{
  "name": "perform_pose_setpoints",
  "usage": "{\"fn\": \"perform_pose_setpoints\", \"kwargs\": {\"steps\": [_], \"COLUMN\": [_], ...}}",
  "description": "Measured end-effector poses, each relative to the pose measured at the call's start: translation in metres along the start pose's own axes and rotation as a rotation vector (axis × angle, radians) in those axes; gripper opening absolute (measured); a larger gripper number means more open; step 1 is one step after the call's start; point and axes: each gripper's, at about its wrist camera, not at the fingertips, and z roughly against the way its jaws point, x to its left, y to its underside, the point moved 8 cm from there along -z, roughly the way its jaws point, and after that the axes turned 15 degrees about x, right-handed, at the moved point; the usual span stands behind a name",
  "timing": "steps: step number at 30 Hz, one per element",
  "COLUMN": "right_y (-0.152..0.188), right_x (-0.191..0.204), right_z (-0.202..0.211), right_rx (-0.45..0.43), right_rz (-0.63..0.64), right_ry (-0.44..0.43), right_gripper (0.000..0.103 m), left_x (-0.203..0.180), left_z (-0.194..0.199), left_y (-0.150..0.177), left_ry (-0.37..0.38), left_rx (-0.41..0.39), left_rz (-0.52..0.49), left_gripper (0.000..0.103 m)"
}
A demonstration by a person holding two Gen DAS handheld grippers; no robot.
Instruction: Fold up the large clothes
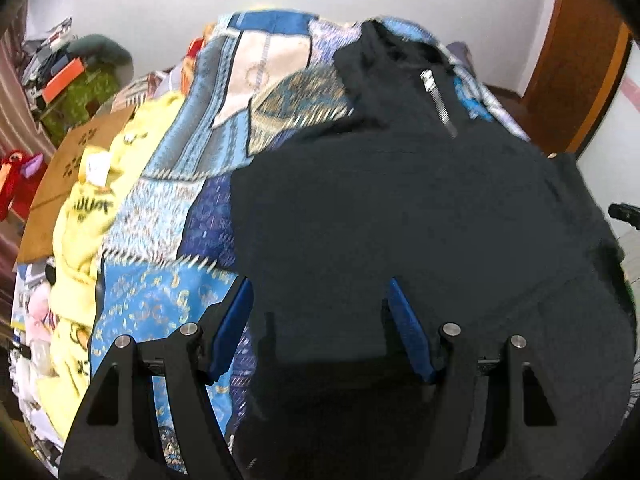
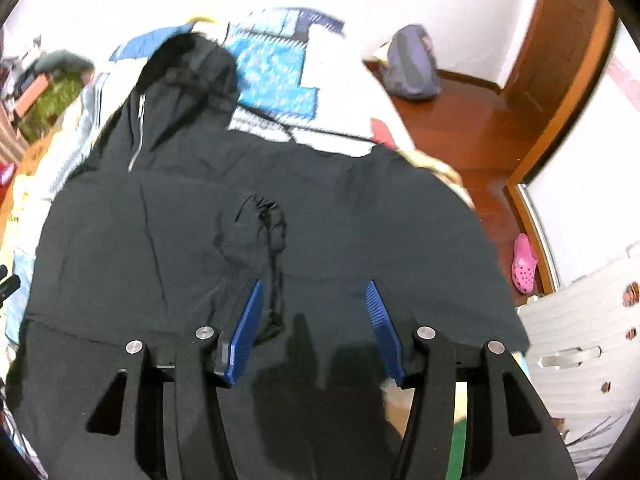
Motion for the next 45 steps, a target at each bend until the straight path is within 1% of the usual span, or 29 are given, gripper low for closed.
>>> {"fn": "perform_pose_setpoints", "kwargs": {"steps": [4, 6, 7, 9, 11, 13, 16, 18, 19, 20, 23, 26, 27, 28, 32, 34, 35, 36, 38, 39, 41, 43, 45], "right_y": [0.012, 0.022, 0.028, 0.036, 0.045, 0.053, 0.061, 0.065, 0.068, 0.07, 0.078, 0.085, 0.084, 0.083, 0.065, 0.057, 0.054, 0.049, 0.042, 0.039, 0.032, 0.025, 0.01], "right_x": [-0.03, -0.05, -0.064, -0.08, -0.1, -0.115, -0.138, -0.152, -0.159, -0.169, -0.187, -0.197, -0.198, -0.199, -0.197, -0.198, -0.198, -0.197, -0.199, -0.2, -0.196, -0.193, -0.182], "right_z": [0.02, 0.029, 0.032, 0.034, 0.03, 0.022, -0.005, -0.021, -0.027, -0.039, -0.063, -0.08, -0.082, -0.082, -0.088, -0.094, -0.096, -0.099, -0.099, -0.095, -0.084, -0.07, -0.039], "right_rx": [-0.052, -0.072, -0.084, -0.092, -0.085, -0.062, -0.003, 0.022, 0.03, 0.04, 0.069, 0.064, 0.054, 0.049, 0.043, 0.052, 0.056, 0.058, 0.058, 0.054, 0.034, -0.002, -0.077], "right_rz": [-0.071, -0.11, -0.133, -0.16, -0.205, -0.261, -0.38, -0.464, -0.507, -0.577, -0.715, -0.809, -0.82, -0.825, -0.804, -0.792, -0.785, -0.771, -0.727, -0.704, -0.643, -0.594, -0.517], "right_ry": [0.02, 0.058, 0.096, 0.133, 0.136, 0.091, -0.059, -0.135, -0.158, -0.204, -0.333, -0.435, -0.444, -0.443, -0.379, -0.344, -0.323, -0.296, -0.243, -0.207, -0.17, -0.12, -0.081], "right_gripper": [0.056, 0.057, 0.058, 0.06, 0.061, 0.061, 0.061, 0.061, 0.061, 0.061, 0.061, 0.061, 0.061, 0.061, 0.061, 0.056, 0.05, 0.041, 0.031, 0.022, 0.015, 0.014, 0.012], "left_x": [-0.019, -0.031, -0.036, -0.047, -0.059, -0.067, -0.079, -0.085, -0.086, -0.088, -0.086, -0.079, -0.075, -0.072, -0.064, -0.061, -0.06, -0.059, -0.057, -0.056, -0.053, -0.05, -0.044], "left_z": [0.014, 0.02, 0.022, 0.024, 0.023, 0.021, 0.015, 0.013, 0.013, 0.013, 0.012, 0.009, 0.007, 0.005, -0.007, -0.011, -0.012, -0.013, -0.013, -0.013, -0.01, -0.007, -0.002], "left_y": [-0.014, -0.022, -0.024, -0.028, -0.03, -0.029, -0.026, -0.024, -0.023, -0.023, -0.022, -0.023, -0.023, -0.023, -0.021, -0.019, -0.018, -0.017, -0.016, -0.015, -0.014, -0.014, -0.012], "left_ry": [0.018, 0.034, 0.041, 0.051, 0.062, 0.07, 0.092, 0.114, 0.115, 0.111, 0.103, 0.099, 0.101, 0.103, 0.113, 0.117, 0.118, 0.116, 0.109, 0.107, 0.109, 0.125, 0.141], "left_rx": [-0.048, -0.067, -0.074, -0.083, -0.081, -0.075, -0.054, -0.042, -0.041, -0.041, -0.038, -0.032, -0.029, -0.023, 0.007, 0.018, 0.021, 0.021, 0.02, 0.017, 0.014, 0.008, -0.005], "left_rz": [-0.02, -0.029, -0.033, -0.043, -0.055, -0.063, -0.078, -0.083, -0.085, -0.086, -0.083, -0.066, -0.053, -0.039, 0.003, 0.017, 0.02, 0.022, 0.022, 0.022, 0.024, 0.036, 0.058], "left_gripper": [0.069, 0.069, 0.069, 0.069, 0.069, 0.069, 0.069, 0.069, 0.069, 0.069, 0.069, 0.069, 0.069, 0.069, 0.069, 0.069, 0.069, 0.069, 0.069, 0.069, 0.069, 0.069, 0.069]}}
